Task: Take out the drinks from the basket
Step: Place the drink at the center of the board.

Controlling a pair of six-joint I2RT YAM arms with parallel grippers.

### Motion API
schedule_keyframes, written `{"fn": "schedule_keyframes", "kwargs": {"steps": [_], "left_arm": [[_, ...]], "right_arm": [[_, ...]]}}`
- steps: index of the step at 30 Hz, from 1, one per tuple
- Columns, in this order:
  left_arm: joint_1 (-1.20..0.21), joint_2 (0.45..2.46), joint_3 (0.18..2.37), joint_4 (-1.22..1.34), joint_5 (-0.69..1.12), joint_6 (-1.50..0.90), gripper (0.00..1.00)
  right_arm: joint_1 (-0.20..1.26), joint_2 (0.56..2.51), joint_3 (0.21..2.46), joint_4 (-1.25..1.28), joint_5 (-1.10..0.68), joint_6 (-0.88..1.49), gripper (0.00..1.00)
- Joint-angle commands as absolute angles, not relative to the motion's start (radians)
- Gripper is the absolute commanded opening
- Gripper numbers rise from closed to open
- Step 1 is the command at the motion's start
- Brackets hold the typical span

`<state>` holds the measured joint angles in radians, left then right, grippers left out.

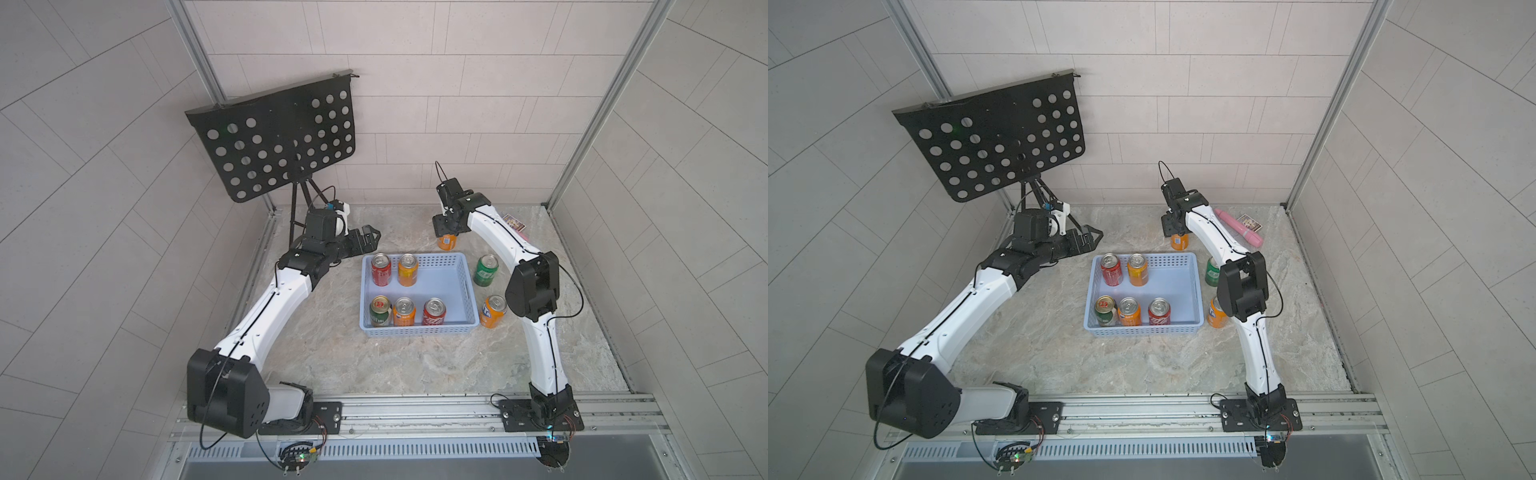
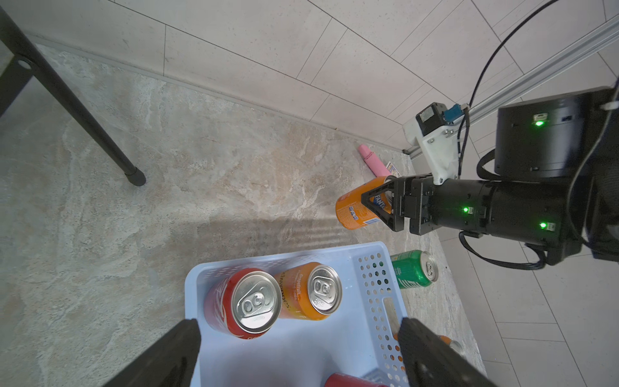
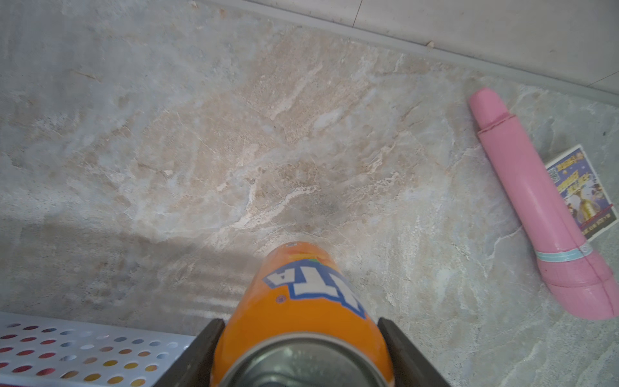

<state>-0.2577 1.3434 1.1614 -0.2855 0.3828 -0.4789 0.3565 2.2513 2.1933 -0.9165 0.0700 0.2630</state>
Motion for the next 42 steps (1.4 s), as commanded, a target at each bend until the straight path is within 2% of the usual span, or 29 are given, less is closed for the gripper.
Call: {"fn": "schedule_keyframes", "kwargs": {"steps": [1, 13, 17, 20, 24, 26, 30, 34, 42], "left_arm": [[-0.258, 1.313, 1.183, -0.31, 0.357, -0.453, 1.0], [-0.258, 1.32, 1.176, -0.313, 0.354, -0.46, 1.0], [-0.258, 1.317, 1.176, -0.31, 0.359, -0.457, 1.0], [-0.258, 1.318, 1.177, -0.313, 0.357, -0.457, 1.0], [-0.258, 1.313, 1.172, -0.311, 0.353, -0.454, 1.0], [-0.258, 1.316, 1.17, -0.311, 0.355, -0.454, 1.0], [-0.258, 1.334, 1.181, -0.32, 0.37, -0.453, 1.0], [-0.258, 1.342, 1.191, -0.336, 0.374, -0.444, 1.0], [-0.259, 1.317, 1.174, -0.324, 0.367, -0.439, 1.0]], "right_arm": [[0.356, 2.248, 2.192, -0.881, 0.072, 0.274, 0.12], [0.365, 2.241, 2.073, -0.809, 0.036, 0.315, 0.11], [0.375, 2.239, 2.065, -0.831, 0.045, 0.318, 0.17], [0.375, 2.234, 2.059, -0.842, 0.051, 0.326, 0.28], [0.379, 2.22, 2.054, -0.85, 0.033, 0.333, 0.53], [0.381, 2.214, 2.056, -0.858, 0.01, 0.331, 0.62], [0.381, 2.197, 2.064, -0.878, -0.026, 0.339, 0.74], [0.38, 2.183, 2.062, -0.888, 0.01, 0.343, 0.81], [0.381, 2.146, 2.069, -0.919, 0.074, 0.338, 0.85]]}}
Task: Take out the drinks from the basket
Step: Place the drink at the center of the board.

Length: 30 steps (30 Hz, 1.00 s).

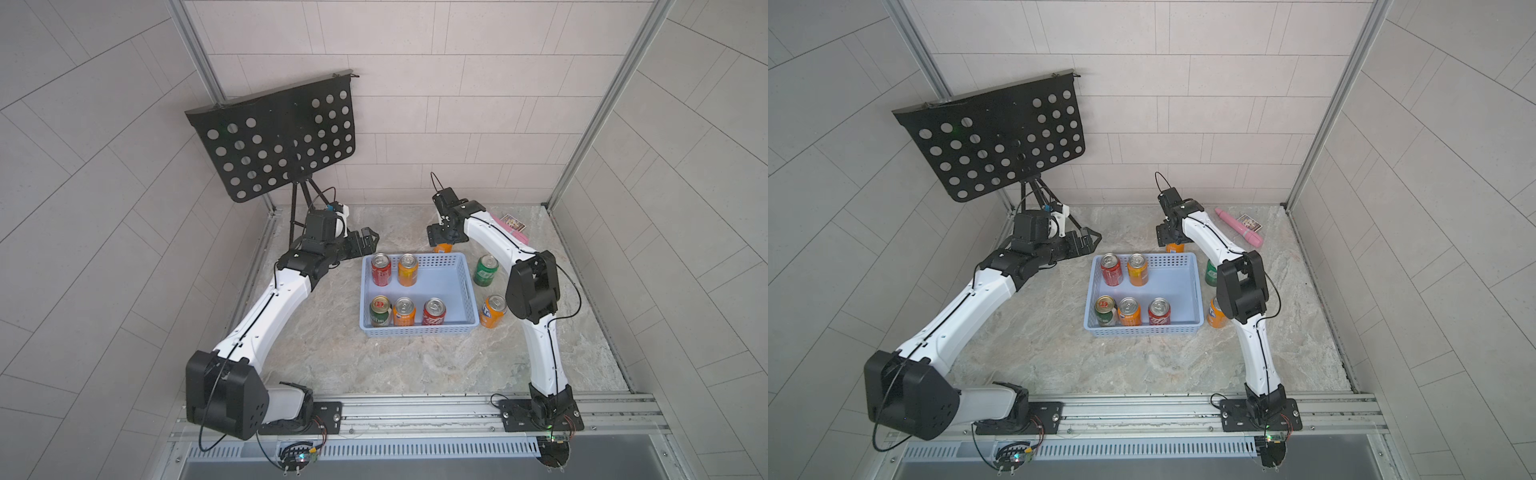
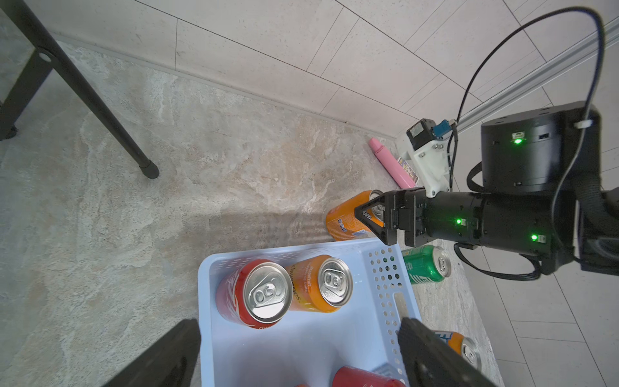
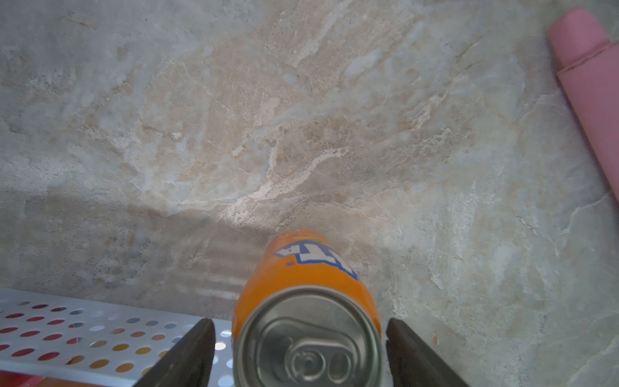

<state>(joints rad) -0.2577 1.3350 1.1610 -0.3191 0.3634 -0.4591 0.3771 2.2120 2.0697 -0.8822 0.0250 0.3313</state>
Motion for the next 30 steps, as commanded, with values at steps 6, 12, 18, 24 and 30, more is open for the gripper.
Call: {"fn": "schedule_keyframes", "kwargs": {"steps": [6, 12, 18, 24, 30], "left_arm": [[-0.258, 1.314, 1.169, -0.323, 0.353, -0.434, 1.0], [-0.245, 1.332, 1.201, -0.371, 0.334, -0.422, 1.0], [-0.233, 1.307, 1.173, -0.394, 0.207, -0.406, 1.0], [-0.211, 1.32, 1.154, -0.382, 0.227, -0.43, 1.0], [-0.171, 1.345, 1.161, -0.396, 0.254, -0.457, 1.0]], "right_arm": [[0.38, 2.032, 2.039, -0.911, 0.162, 0.325, 0.86], [0.388, 1.863, 1.926, -0.855, 0.046, 0.291, 0.84], [0.438, 1.709, 1.744, -0.762, -0.016, 0.272, 0.84], [0.521, 1.648, 1.597, -0.663, -0.008, 0.274, 0.84], [0.574, 1.673, 1.529, -0.578, -0.01, 0.296, 0.86]]}}
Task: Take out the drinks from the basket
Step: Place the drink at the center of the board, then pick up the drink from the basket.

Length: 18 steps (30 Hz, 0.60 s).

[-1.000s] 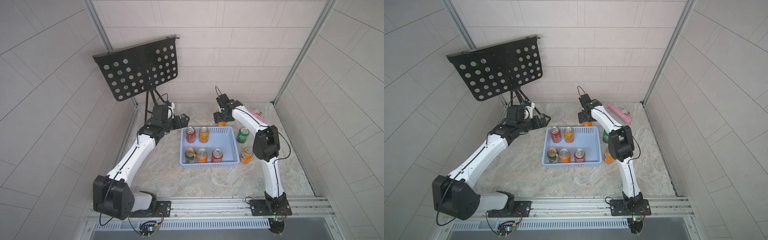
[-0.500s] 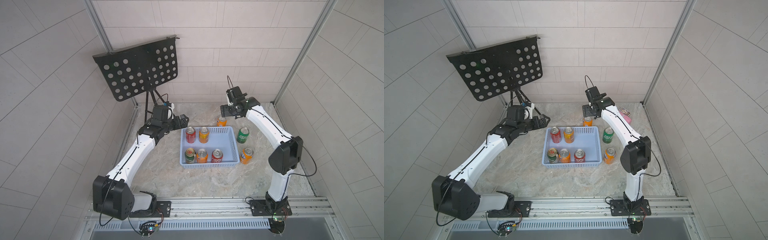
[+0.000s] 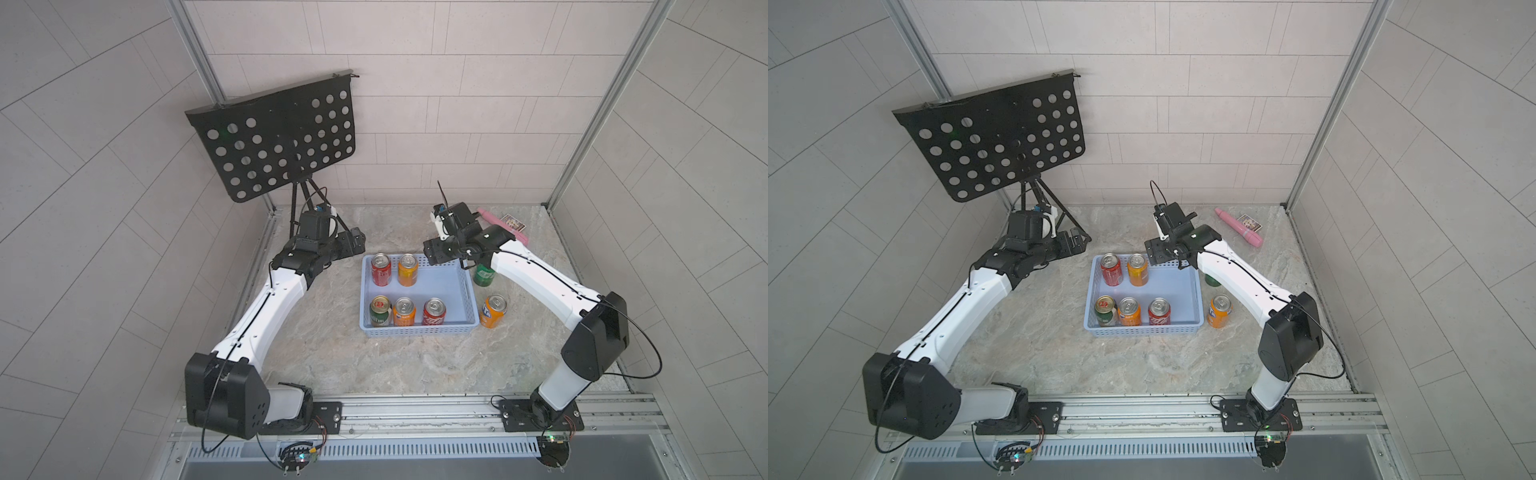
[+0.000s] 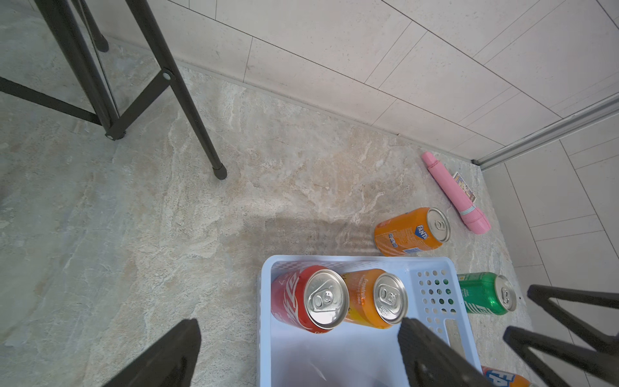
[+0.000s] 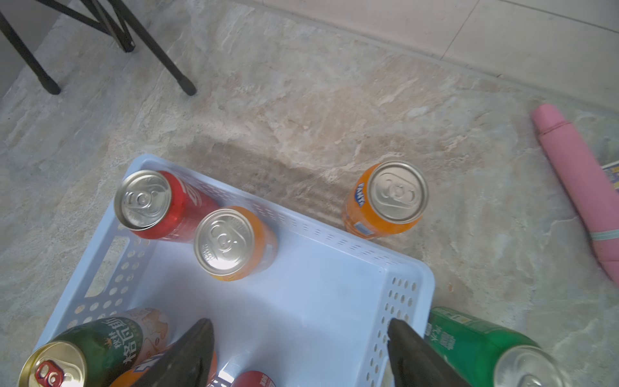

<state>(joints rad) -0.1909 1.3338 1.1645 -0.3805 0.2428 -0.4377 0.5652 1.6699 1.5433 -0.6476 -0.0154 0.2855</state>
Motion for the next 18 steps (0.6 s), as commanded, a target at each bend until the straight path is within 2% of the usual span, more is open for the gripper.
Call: {"fn": "schedule_keyframes", "kwargs": {"steps": [1, 18], "left_arm": [[-0.162, 1.348, 1.163, -0.396, 0.261, -0.462, 1.0], [-0.122, 1.374, 1.174, -0.397, 0.337, -0.484, 1.0]], "right_arm": [[0.574, 1.683, 1.522, -0.566, -0.009, 0.303, 0.86], [0.598, 1.851, 1.609, -0.622, 0.049, 0.353, 0.86]]}}
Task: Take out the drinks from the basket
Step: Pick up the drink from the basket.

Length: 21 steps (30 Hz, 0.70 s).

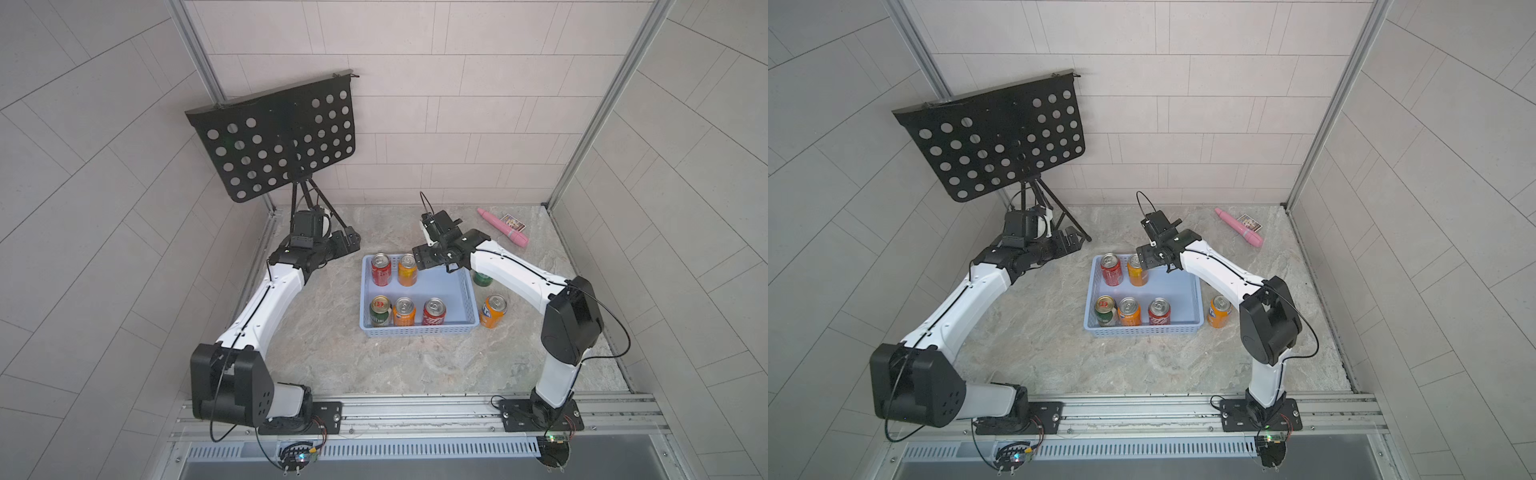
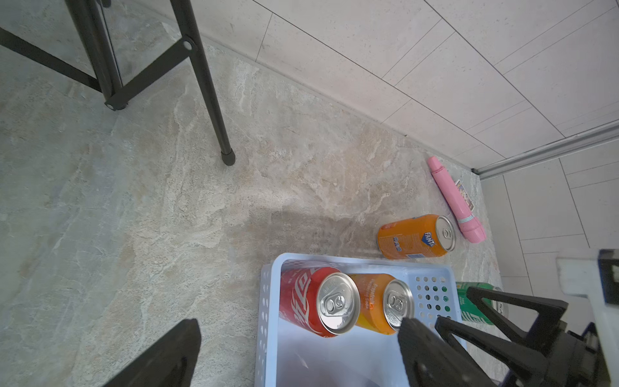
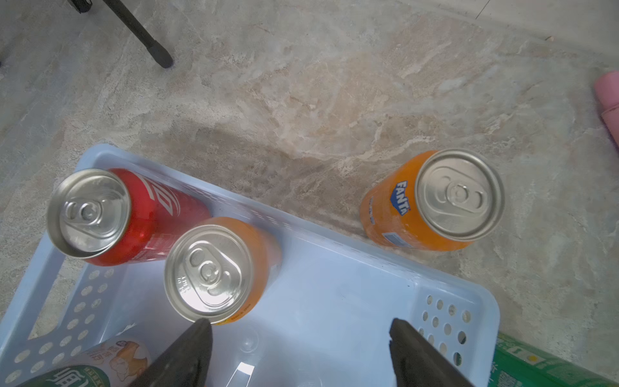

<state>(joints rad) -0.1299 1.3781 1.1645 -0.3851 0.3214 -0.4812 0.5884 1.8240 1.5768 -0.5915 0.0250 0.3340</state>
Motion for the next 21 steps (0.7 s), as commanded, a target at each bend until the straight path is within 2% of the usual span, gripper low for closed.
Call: {"fn": "schedule_keyframes", "kwargs": {"steps": [1, 21], "left_arm": [[-0.122, 1.373, 1.174, -0.397, 0.339, -0.486, 1.0], [-0.118, 1.37, 1.177, -0.403, 0.351, -0.485, 1.0]], "right_arm": [[0.602, 1.86, 1.613, -0.622, 0.052, 0.355, 0.86], [0.674, 2.0, 1.75, -0.656, 0.037, 0.363, 0.87]]}}
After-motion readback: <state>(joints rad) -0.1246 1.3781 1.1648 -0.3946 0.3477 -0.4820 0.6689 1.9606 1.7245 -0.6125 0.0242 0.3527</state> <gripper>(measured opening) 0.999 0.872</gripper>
